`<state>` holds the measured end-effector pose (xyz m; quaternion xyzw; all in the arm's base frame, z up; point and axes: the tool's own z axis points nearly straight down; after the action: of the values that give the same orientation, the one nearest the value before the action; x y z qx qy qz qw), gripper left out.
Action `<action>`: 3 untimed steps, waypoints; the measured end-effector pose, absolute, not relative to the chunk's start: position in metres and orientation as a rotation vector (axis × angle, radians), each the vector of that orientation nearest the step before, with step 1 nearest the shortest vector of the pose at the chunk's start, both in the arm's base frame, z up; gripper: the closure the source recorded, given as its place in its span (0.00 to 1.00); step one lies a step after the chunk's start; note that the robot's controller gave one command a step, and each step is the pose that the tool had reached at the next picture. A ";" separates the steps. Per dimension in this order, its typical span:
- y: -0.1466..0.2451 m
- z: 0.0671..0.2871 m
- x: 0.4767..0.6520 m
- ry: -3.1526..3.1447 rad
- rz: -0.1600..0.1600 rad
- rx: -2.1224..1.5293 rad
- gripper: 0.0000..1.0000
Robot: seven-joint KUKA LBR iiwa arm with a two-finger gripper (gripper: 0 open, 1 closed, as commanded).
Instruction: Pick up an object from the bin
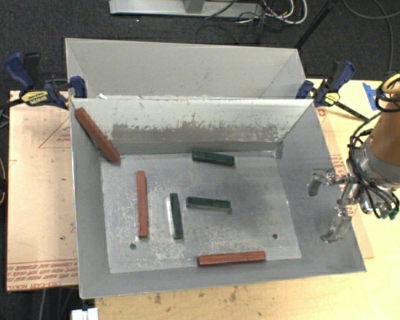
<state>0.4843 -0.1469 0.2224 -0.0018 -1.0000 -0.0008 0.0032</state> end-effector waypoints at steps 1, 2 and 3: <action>-0.146 0.226 0.486 -3.142 -0.001 0.000 0.00; -0.070 0.141 0.483 -3.143 0.000 0.140 0.00; -0.115 0.146 0.481 -3.131 -0.002 0.272 0.00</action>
Offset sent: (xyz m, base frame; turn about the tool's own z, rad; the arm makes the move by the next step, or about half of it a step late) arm -0.0047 0.1401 -0.1524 -0.1681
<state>0.4810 -0.1147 0.1464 0.0865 -0.9962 -0.0007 -0.0008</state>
